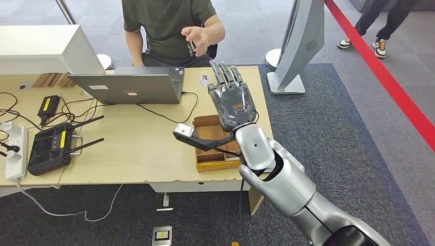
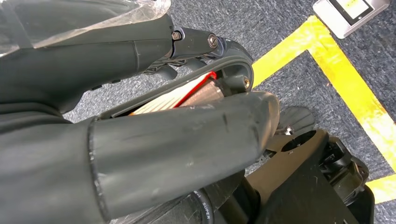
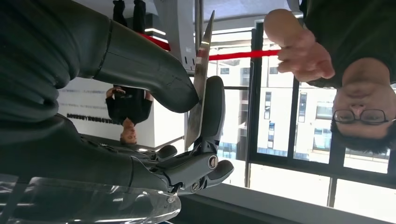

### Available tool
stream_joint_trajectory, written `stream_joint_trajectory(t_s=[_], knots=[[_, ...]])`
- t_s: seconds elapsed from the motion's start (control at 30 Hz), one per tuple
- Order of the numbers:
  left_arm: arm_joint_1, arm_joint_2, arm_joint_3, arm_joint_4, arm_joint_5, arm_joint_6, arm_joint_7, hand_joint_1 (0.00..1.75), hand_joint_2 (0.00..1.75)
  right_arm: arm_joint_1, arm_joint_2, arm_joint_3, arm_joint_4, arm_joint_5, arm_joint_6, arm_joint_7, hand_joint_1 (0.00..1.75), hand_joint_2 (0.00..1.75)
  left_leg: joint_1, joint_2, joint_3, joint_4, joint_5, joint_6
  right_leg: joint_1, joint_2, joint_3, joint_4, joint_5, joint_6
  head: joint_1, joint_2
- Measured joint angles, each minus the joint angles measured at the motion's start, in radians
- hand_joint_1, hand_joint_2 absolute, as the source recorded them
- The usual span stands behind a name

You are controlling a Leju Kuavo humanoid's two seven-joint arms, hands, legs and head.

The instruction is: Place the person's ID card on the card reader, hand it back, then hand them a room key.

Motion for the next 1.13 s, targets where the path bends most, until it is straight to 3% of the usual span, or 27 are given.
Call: stream_joint_trajectory(t_s=[0.23,0.53,0.8,1.13], knots=[[0.001,0.000,-0.001,0.000,0.003,0.000,0.000,0.00,0.00,-0.039,0.022,0.024,0.055,-0.022,0.000,0.000,1.75,1.75,0.000,0.000,0.000,0.000,0.000,0.000,0.000,0.000,0.000,0.000,0.000,0.000,0.000,0.000],[0.014,0.001,-0.001,0.000,0.026,0.017,-0.006,0.00,0.00,-0.145,0.113,0.076,0.234,-0.033,-0.031,-0.002,1.75,1.75,0.000,0.000,-0.001,0.000,0.000,0.000,0.000,0.000,0.000,0.000,0.000,0.000,0.000,0.000],[0.024,0.000,-0.001,0.000,0.039,0.014,-0.006,0.00,0.00,-0.168,0.171,0.103,0.359,-0.025,-0.066,-0.014,1.75,1.75,0.000,0.000,-0.001,0.000,0.000,0.000,0.000,0.000,-0.001,0.000,0.000,0.000,0.000,0.000],[0.026,-0.009,-0.001,0.000,0.043,0.029,0.000,0.00,0.00,-0.169,0.183,0.117,0.420,0.025,-0.073,-0.012,1.69,1.75,0.000,0.000,-0.001,0.000,0.000,0.000,0.000,0.000,-0.001,0.000,0.000,0.000,0.000,0.000]])
